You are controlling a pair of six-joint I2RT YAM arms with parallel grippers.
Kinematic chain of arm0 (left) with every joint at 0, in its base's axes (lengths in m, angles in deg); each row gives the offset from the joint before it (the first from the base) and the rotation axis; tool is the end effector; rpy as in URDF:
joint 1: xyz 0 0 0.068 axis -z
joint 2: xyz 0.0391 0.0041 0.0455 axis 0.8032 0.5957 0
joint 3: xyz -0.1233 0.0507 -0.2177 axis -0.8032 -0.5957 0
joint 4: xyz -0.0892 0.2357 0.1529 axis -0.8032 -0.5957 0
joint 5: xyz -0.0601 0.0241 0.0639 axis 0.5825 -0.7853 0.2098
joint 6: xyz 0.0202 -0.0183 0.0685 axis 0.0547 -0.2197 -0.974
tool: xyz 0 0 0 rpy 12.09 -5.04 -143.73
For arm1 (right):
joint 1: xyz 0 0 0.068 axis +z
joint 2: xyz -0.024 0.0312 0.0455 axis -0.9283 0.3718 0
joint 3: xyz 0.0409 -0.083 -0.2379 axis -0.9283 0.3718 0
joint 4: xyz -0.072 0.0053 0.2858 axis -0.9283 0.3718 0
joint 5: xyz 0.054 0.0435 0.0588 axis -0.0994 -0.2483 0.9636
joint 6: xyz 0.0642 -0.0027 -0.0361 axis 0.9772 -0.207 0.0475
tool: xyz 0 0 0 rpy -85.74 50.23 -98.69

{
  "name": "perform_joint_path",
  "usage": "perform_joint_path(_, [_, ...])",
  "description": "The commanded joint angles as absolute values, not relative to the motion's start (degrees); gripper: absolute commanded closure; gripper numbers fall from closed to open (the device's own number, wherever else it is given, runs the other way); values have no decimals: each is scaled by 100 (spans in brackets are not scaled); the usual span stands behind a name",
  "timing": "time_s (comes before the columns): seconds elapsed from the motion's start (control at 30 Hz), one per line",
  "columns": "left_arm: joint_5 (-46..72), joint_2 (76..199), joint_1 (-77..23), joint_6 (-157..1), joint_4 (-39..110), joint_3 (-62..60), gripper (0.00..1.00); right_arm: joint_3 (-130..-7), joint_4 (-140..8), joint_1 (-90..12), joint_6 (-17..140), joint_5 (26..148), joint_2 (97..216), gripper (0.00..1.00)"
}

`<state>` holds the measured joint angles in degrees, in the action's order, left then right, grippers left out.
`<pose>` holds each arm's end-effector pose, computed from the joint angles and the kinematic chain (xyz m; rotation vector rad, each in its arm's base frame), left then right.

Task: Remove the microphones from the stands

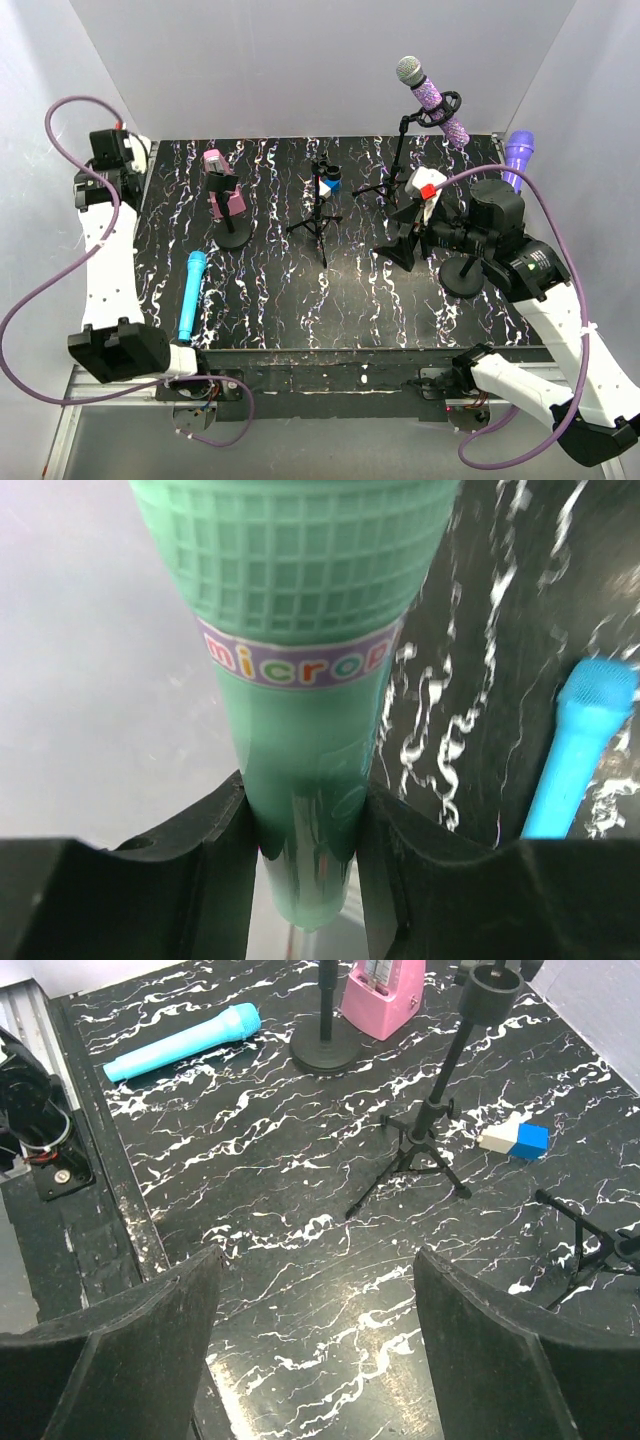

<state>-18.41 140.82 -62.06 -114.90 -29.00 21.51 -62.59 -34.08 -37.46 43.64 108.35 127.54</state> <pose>0.3062 0.0710 0.3967 0.1594 2.4225 0.7656 0.1933 0.1490 0.4144 -0.9865 1.5783 0.6932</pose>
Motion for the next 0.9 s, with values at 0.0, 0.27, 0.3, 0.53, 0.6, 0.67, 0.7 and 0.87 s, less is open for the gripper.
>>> perform_joint_path(0.0, [-1443, 14037, -6635, -10725, -3492, 1071, 100, -6257, -3504, -3768, 4284, 11088, 12710, 18])
perform_joint_path(0.27, [-1531, 14458, -6679, -10971, -2041, -559, 100, -6485, -3048, -3776, 3933, 11062, 12789, 18])
perform_joint_path(0.3, [-1557, 14572, -6679, -10945, -1962, -611, 100, -6521, -2986, -3777, 3933, 11045, 12807, 19])
perform_joint_path(0.53, [-1145, 15381, -7189, -10699, -1865, -963, 100, -6573, -2915, -3776, 3898, 11106, 12868, 20])
perform_joint_path(0.6, [-1022, 15408, -7207, -10733, -1724, -1138, 100, -6643, -2907, -3768, 3863, 11106, 12973, 20])
perform_joint_path(0.67, [-934, 15399, -7207, -10778, -1601, -1288, 100, -6758, -2854, -3768, 3862, 11115, 13061, 20])
perform_joint_path(0.7, [-890, 15408, -7215, -10804, -1583, -1341, 100, -6793, -2836, -3776, 3854, 11124, 13114, 20])
perform_joint_path(0.87, [-775, 15452, -7207, -10848, -1487, -1683, 100, -6846, -2792, -3777, 3854, 11211, 13237, 20])
